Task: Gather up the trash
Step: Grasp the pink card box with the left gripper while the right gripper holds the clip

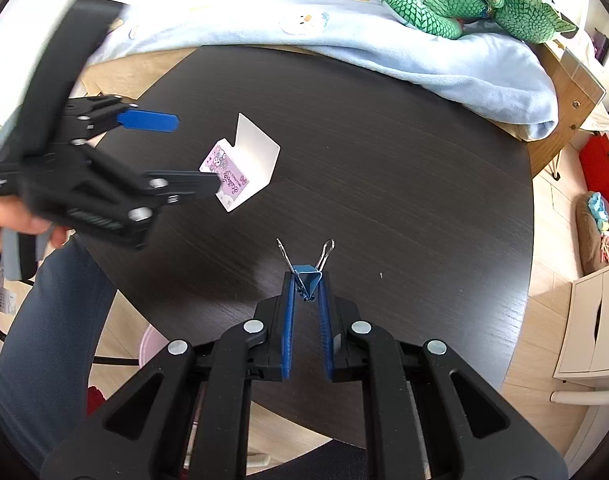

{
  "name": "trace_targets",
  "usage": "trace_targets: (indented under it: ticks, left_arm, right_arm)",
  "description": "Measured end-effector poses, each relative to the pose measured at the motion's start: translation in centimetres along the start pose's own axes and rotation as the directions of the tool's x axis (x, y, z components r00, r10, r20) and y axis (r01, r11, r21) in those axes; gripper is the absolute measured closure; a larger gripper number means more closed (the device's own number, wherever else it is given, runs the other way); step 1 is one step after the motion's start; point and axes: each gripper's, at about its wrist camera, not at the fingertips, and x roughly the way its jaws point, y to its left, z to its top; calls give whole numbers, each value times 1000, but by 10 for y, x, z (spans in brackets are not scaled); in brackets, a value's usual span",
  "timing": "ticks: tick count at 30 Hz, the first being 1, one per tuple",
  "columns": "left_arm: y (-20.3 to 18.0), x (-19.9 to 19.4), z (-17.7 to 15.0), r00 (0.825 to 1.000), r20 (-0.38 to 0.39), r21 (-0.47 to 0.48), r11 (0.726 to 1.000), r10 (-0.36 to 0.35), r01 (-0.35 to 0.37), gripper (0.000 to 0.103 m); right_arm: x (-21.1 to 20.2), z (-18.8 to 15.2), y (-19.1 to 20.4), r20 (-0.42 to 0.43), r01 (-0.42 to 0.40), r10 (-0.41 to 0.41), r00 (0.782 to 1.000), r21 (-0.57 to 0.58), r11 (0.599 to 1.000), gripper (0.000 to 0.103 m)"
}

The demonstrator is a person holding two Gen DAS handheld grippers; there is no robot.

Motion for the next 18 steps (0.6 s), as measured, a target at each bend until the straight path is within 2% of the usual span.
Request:
trace_targets:
  ticks: [5,14,15,16,18]
  left_arm:
    - [-3,18,2,998,-56,10,1000,25,-25,8]
    - [-9,32,4,995,-78,22,998,58,-56,8]
    - [-8,33,3,995,-78,20,998,60,-59,11]
    - [-8,33,3,995,-78,18,998,63,-61,22]
    - [-7,36,4,994,-89,13,998,65,-64,34]
  right_arm:
    - [1,-3,-3,-4,0,0,1000,6,1000,92]
    - [4,-5,-3,-7,-7,7,1000,11,1000,92]
    - [4,-5,-3,-7,-7,7,1000,11,1000,92]
    - [4,-5,-3,-6,-7,7,1000,13,1000,92]
    - [4,-5,-4,-6,-7,7,1000,15,1000,92]
